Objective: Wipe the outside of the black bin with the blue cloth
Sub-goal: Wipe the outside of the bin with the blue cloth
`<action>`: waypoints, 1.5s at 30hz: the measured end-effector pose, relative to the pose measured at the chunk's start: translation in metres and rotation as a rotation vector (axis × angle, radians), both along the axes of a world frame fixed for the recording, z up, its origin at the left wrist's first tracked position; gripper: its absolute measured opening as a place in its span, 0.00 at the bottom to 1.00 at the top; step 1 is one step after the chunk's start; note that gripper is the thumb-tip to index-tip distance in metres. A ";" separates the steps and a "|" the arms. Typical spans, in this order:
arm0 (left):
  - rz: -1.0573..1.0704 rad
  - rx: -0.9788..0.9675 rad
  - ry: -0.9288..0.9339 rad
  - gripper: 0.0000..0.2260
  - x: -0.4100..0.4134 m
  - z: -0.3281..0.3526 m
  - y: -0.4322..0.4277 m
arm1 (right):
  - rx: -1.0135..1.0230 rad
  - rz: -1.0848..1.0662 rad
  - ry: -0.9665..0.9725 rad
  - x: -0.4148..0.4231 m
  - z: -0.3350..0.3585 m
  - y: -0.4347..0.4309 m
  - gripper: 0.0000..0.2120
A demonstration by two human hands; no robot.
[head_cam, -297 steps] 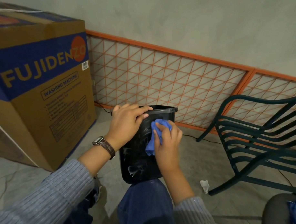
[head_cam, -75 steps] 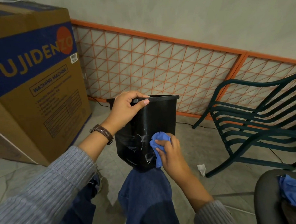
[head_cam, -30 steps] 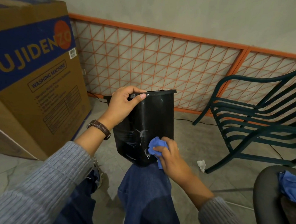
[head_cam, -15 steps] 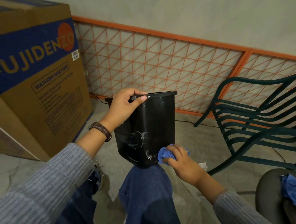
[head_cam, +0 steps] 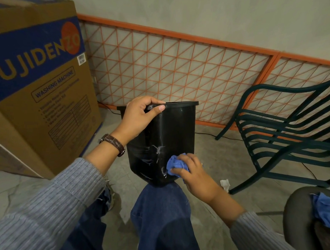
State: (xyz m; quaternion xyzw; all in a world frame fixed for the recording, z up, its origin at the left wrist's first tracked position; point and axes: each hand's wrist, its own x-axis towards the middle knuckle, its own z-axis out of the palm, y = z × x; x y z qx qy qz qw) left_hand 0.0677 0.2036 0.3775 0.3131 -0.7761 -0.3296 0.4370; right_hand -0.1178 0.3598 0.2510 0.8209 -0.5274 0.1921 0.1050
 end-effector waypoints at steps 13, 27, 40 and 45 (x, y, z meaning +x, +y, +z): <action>0.010 -0.002 -0.018 0.06 0.000 0.001 0.002 | 0.051 0.059 -0.068 0.009 0.003 0.002 0.19; 0.010 0.002 0.011 0.06 0.002 0.000 0.002 | 0.043 0.082 0.011 -0.004 0.006 -0.002 0.20; 0.011 0.014 0.014 0.05 0.002 -0.001 0.000 | 0.067 0.051 0.005 -0.010 0.018 -0.006 0.27; -0.004 0.019 0.003 0.05 0.001 0.000 0.000 | 0.081 0.073 -0.053 0.014 0.012 -0.002 0.22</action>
